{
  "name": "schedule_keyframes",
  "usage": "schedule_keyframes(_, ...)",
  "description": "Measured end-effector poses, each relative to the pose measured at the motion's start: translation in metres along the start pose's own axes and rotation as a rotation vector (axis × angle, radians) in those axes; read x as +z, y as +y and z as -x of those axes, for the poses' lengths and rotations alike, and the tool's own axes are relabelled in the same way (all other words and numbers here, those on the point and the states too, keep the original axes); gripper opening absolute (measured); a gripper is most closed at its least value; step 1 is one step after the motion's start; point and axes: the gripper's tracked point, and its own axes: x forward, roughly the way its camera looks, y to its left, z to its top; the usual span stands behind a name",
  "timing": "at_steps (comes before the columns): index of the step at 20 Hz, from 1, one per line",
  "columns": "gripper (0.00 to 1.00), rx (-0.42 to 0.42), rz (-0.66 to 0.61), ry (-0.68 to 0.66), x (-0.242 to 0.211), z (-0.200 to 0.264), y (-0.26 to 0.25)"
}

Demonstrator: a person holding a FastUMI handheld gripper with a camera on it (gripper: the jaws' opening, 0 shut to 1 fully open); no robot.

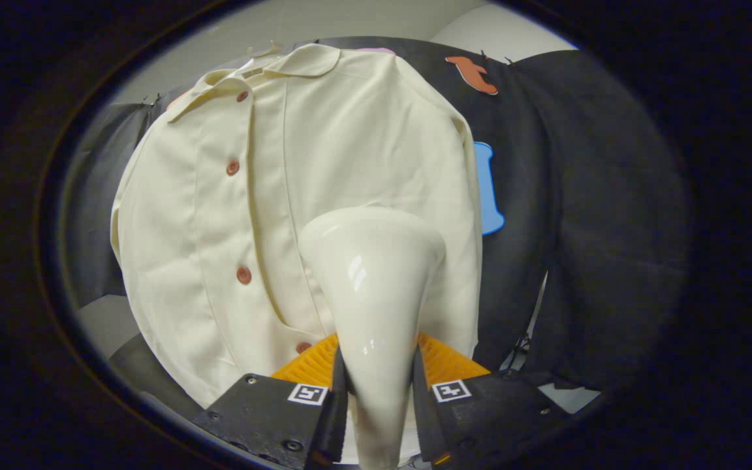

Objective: Iron the clothes twice with a garment steamer, once on the left side and once on the right side.

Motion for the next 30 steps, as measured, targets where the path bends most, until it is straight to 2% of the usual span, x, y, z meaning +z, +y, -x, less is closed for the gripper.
schedule_keyframes(3, 0.44, -0.003, -0.030, 0.008, -0.029, -0.002, -0.004)
schedule_keyframes(8, 0.44, -0.037, 0.013, 0.048, -0.079, 0.004, -0.017)
schedule_keyframes(13, 0.44, -0.074, 0.050, 0.147, -0.133, 0.013, -0.038)
schedule_keyframes(19, 0.44, -0.127, 0.079, 0.224, -0.173, 0.031, -0.049)
schedule_keyframes(22, 0.44, -0.114, 0.102, 0.281, -0.198, 0.051, -0.033)
schedule_keyframes(30, 0.44, -0.163, 0.114, 0.178, -0.184, 0.133, 0.040)
